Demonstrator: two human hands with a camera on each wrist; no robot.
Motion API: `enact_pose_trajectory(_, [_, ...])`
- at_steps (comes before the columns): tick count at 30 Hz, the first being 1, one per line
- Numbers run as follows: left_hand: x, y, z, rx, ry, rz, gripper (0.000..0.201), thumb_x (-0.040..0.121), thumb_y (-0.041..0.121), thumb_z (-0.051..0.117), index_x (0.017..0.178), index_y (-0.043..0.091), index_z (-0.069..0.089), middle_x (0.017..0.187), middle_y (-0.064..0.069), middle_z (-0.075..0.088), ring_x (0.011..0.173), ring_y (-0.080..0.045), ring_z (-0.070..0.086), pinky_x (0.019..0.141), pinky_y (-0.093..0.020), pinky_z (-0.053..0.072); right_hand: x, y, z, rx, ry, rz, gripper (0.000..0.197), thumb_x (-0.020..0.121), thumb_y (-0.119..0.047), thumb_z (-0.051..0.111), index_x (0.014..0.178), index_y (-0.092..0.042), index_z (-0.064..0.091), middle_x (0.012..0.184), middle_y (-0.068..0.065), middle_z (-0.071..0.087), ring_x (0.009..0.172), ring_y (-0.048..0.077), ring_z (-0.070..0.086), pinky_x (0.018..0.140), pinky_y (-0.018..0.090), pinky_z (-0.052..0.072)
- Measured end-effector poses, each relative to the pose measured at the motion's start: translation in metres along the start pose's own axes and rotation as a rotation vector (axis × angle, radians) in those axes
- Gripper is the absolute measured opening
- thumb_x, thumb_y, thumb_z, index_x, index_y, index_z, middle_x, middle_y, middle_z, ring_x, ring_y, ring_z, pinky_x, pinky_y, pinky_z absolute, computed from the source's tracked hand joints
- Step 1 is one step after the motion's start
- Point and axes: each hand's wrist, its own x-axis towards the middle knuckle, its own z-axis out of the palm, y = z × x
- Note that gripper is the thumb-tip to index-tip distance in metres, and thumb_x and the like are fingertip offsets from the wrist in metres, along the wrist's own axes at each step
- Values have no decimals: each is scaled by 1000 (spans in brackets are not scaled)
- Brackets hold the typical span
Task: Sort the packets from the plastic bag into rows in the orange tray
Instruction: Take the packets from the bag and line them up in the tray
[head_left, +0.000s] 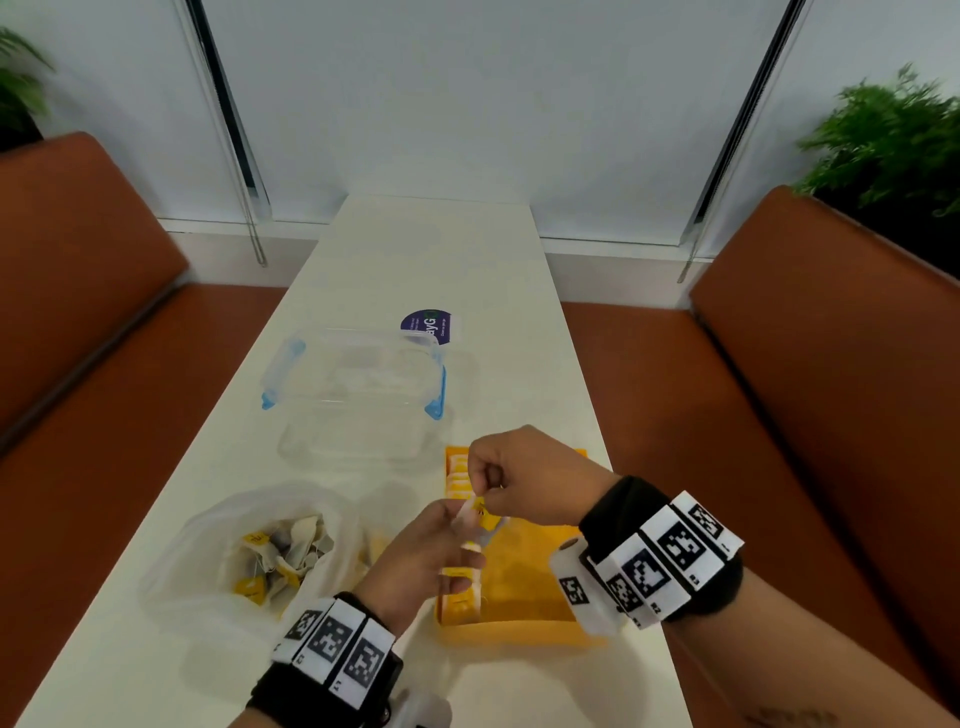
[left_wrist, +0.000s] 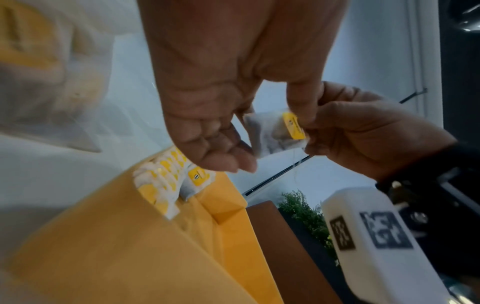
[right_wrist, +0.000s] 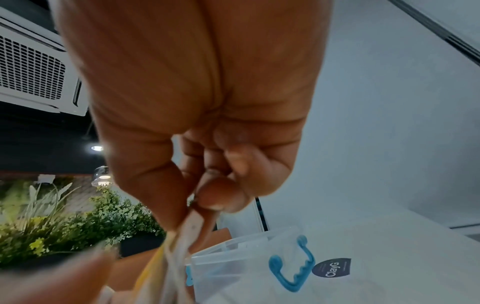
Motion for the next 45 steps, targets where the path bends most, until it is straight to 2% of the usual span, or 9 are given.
enact_pose_trajectory(5, [3, -9, 5, 56, 68, 67, 7, 88, 1, 57, 93, 6, 57, 73, 2, 67, 53, -5, 59, 51, -18, 47, 2, 0, 5, 189, 75, 32, 18, 80, -5, 67, 96, -12, 65, 77, -2, 61, 64, 4, 52, 64, 15, 43])
enact_pose_trajectory(10, [8, -8, 6, -87, 91, 109, 17, 83, -9, 59, 91, 7, 59, 67, 1, 67, 52, -7, 61, 50, -17, 49, 1, 9, 11, 260, 157, 151, 15, 77, -12, 75, 89, -6, 70, 69, -7, 59, 61, 1, 52, 68, 23, 48])
enact_pose_trajectory(16, [17, -9, 8, 8, 91, 118, 26, 68, 11, 66, 92, 10, 55, 68, 7, 63, 56, -7, 55, 50, -17, 44, 3, 11, 14, 359, 117, 159, 20, 82, -8, 70, 69, -21, 62, 62, -13, 56, 51, -5, 54, 60, 13, 46])
enact_pose_trajectory(20, [19, -13, 2, 125, 298, 119, 34, 82, -8, 60, 106, 12, 49, 98, -3, 53, 71, -11, 54, 54, -12, 46, 8, 31, 9, 201, 255, 289, 12, 85, -5, 63, 76, -12, 63, 64, -12, 52, 58, 3, 49, 62, 19, 43])
enact_pose_trajectory(24, [23, -20, -10, 253, 367, 96, 31, 82, -3, 63, 92, 25, 53, 106, -1, 54, 86, -21, 57, 79, -27, 47, 20, 54, 18, -15, 81, 441, 31, 89, -5, 54, 61, -19, 52, 95, 7, 69, 84, 22, 65, 67, 24, 47])
enact_pose_trajectory(29, [22, -26, -15, 341, 351, 65, 33, 82, 1, 63, 86, 31, 52, 112, -2, 55, 93, -15, 46, 80, -24, 38, 42, 72, 43, -36, -49, 578, 23, 89, -5, 50, 104, 3, 66, 105, 19, 69, 95, 31, 68, 80, 35, 57])
enact_pose_trajectory(32, [23, -29, -18, 324, 340, 26, 31, 82, 1, 64, 87, 29, 53, 117, -6, 55, 94, -18, 49, 83, -27, 40, 55, 75, 51, -17, -30, 604, 24, 90, -4, 50, 108, 3, 65, 107, 19, 68, 97, 30, 67, 84, 37, 56])
enact_pose_trajectory(39, [24, -32, -16, 341, 315, 1, 27, 83, 2, 62, 91, 27, 54, 120, -8, 56, 96, -18, 50, 83, -27, 42, 64, 80, 55, -101, -21, 675, 16, 91, -15, 56, 90, -1, 62, 109, 16, 67, 100, 28, 66, 78, 27, 51])
enact_pose_trajectory(45, [23, -34, -17, 345, 332, -5, 26, 83, 5, 63, 89, 29, 55, 118, -8, 58, 97, -20, 53, 80, -27, 43, 47, 88, 47, 1, -212, 785, 36, 89, -28, 64, 63, -13, 43, 119, 13, 64, 110, 26, 63, 92, 31, 51])
